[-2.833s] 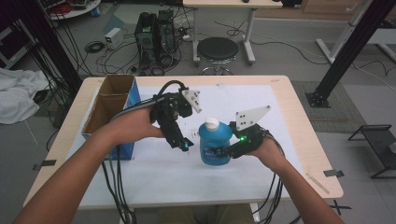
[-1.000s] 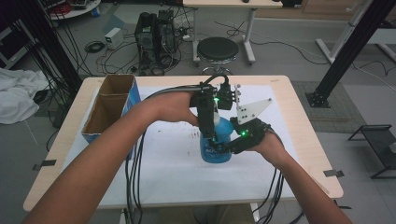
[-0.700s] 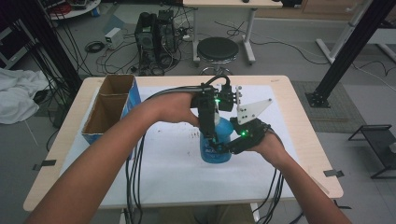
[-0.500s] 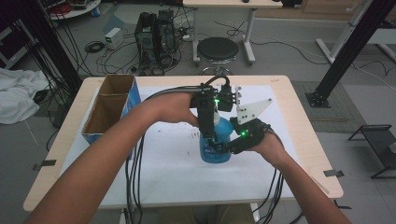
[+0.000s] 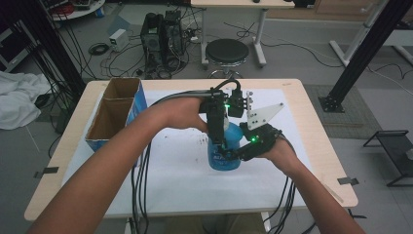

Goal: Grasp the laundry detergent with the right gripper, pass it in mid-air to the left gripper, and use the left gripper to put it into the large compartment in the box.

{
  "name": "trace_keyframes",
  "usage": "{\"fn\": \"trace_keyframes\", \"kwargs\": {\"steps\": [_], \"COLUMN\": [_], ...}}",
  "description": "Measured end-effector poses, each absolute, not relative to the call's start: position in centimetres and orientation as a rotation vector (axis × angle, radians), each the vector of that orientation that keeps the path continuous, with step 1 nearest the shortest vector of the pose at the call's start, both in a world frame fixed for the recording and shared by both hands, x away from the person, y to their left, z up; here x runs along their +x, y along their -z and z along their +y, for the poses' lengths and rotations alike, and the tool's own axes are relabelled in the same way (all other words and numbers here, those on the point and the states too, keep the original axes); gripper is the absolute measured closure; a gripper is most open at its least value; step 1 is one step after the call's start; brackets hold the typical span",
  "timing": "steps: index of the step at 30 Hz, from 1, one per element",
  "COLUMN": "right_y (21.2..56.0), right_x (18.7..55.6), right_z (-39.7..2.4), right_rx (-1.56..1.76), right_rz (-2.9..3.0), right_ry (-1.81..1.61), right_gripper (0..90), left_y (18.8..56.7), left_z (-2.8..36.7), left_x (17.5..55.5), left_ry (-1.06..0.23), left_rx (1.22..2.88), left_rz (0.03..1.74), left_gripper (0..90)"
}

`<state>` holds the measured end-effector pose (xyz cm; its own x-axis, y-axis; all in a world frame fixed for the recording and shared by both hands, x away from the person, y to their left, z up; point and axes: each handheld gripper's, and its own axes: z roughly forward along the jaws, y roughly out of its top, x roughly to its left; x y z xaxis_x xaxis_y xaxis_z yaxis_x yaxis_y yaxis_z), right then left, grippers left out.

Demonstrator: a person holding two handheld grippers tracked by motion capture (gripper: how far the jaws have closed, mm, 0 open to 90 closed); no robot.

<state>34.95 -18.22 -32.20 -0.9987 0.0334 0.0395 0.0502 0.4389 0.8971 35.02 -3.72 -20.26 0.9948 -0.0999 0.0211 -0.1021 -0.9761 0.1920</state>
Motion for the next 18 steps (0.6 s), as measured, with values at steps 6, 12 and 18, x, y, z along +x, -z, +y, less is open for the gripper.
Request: {"fn": "trace_keyframes", "kwargs": {"steps": [6, 12, 18], "right_y": [32.24, 32.21, 32.20], "right_x": [35.02, 34.96, 34.93], "right_z": [-18.15, -18.16, -18.14], "right_rx": [-0.061, -0.068, -0.054], "right_rz": [-2.655, -2.656, -2.663], "right_ry": [1.655, 1.657, 1.651], "right_gripper": [44.1, 44.1, 44.1], "left_y": [20.29, 20.29, 20.27], "left_z": [-3.80, -3.83, -3.87], "left_x": [34.93, 34.89, 34.79], "left_ry": [-0.011, -0.022, -0.016], "left_rx": [2.951, 2.947, 2.950], "left_rz": [-0.149, -0.165, -0.168], "left_gripper": [28.2, 32.1, 35.3]}}
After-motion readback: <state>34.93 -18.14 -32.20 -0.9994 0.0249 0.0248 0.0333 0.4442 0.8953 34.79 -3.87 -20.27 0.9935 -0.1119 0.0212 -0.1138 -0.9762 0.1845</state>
